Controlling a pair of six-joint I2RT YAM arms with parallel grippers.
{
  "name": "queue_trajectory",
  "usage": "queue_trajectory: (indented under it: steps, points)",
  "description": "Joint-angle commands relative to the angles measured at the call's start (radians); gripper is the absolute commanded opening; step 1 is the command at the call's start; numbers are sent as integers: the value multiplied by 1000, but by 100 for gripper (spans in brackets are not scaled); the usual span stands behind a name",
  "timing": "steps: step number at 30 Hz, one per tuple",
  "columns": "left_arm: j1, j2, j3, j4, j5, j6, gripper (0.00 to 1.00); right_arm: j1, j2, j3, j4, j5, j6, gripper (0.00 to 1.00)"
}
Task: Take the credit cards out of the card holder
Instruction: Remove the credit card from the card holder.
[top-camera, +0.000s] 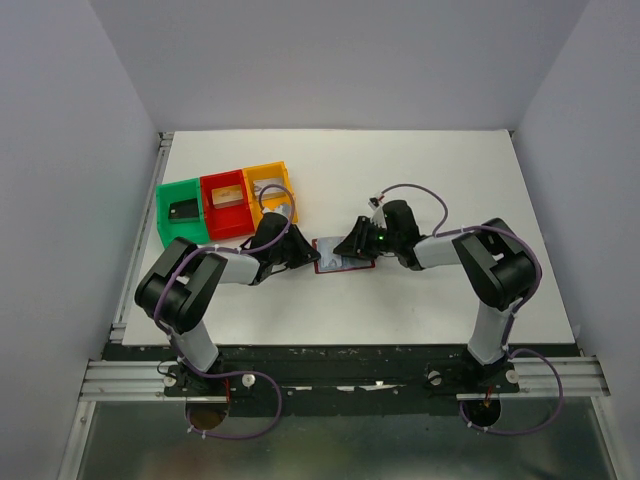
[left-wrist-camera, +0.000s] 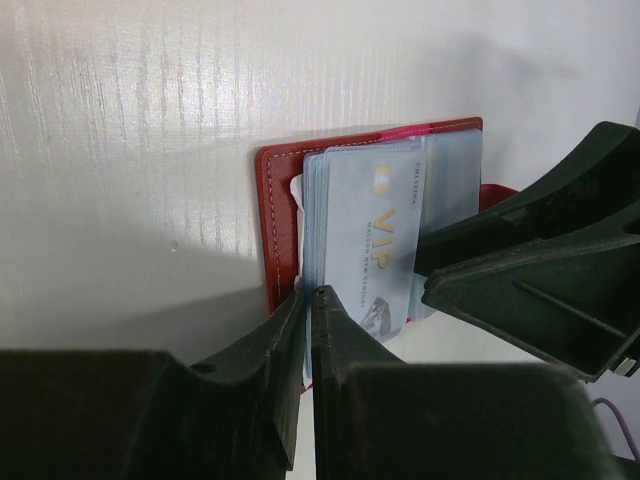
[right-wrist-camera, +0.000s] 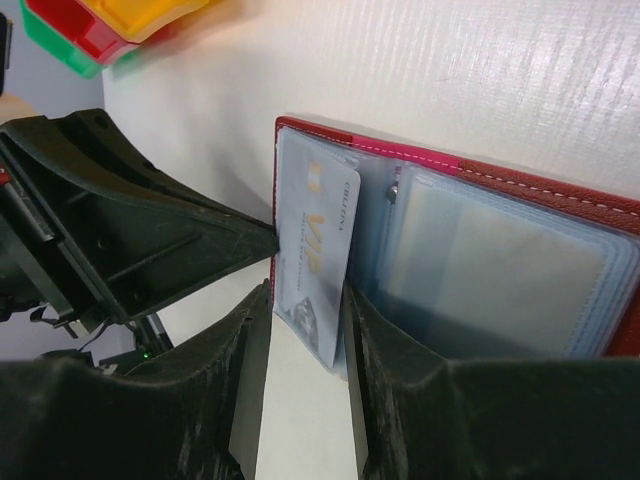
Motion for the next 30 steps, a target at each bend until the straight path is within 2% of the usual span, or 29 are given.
queue_trajectory:
  steps: [1, 10, 30]
  points:
    - [-10, 36, -1, -17, 0, 12, 23, -1, 7, -23, 135, -88, 41, 42]
    - [-10, 53, 4, 3, 23, 7, 23, -1, 43, -12, 187, -157, 69, 43]
    - [-32, 87, 18, 61, 77, 0, 25, 2, 84, 49, 74, -183, 35, 45]
